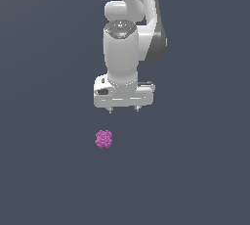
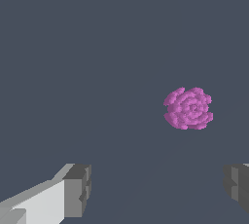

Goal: Pick up the object and move it to a goal position.

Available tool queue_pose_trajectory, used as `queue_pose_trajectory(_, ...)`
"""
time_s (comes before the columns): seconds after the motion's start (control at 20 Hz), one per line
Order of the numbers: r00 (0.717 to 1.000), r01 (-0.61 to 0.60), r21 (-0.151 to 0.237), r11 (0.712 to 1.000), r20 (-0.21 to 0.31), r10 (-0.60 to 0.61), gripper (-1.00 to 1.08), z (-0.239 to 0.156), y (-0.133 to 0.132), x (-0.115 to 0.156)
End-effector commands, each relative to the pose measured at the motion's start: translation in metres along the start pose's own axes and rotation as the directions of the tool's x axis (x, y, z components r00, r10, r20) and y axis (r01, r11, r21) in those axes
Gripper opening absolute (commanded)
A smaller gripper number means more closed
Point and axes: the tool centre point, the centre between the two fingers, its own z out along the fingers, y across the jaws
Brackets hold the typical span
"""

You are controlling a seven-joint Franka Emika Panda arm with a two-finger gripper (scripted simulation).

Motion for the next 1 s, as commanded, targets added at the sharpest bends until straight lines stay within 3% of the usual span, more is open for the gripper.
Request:
queue_pose_trajectory(0.0,1.0,-0.001,-0.002,1.0,0.008,0.001,1.0,0.01,0.009,0.005)
queue_pose_trajectory(0.6,0.998,-0.001,-0.012,1.0,0.06,0.002,1.0,0.082,0.072,0.029)
queue_pose_trajectory(0.95,0.997,0.0,-0.016,1.0,0.077,0.001,1.0,0.108,0.093,0.033)
